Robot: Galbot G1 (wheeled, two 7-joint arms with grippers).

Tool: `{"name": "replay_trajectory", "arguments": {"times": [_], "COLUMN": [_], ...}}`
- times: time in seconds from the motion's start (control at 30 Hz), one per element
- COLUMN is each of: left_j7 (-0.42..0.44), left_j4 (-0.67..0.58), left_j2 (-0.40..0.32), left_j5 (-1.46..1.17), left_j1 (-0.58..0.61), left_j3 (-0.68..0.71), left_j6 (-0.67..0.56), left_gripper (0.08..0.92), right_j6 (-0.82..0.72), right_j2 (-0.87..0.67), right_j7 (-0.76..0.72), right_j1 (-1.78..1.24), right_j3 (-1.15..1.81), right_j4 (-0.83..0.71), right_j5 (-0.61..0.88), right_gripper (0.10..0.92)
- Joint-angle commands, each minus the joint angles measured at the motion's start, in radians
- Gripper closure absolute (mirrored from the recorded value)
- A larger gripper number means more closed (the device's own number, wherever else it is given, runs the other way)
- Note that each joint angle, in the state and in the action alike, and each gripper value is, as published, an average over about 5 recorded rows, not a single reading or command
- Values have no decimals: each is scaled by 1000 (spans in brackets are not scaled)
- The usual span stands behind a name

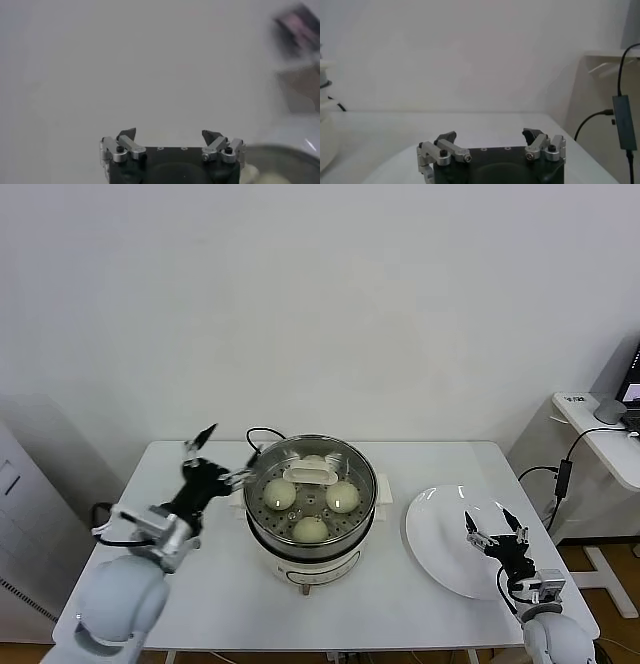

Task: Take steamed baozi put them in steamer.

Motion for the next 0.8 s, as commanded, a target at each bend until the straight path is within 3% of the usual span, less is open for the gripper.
{"name": "replay_trajectory", "arguments": {"times": [0.03, 0.37, 0.8], "left_j7": [-88, -114, -110], "left_j4": [196, 372, 420], "left_j2": [-8, -19, -38], "left_j5": [-243, -150, -125], "left_j1": [165, 148, 148], "left_j3": [-242, -224, -165], "left_j6": [-120, -180, -202], "left_gripper": [177, 177, 177], "right_j6": [-54, -91, -106], "right_j2": [-2, -1, 11], "right_j7": [-5, 13, 31], "right_j1": [-15, -34, -58], "right_j3": [13, 23, 19], "right_j4": [65, 105, 113], "right_j5": [-11, 3, -9], "right_gripper": [203, 203, 203]}}
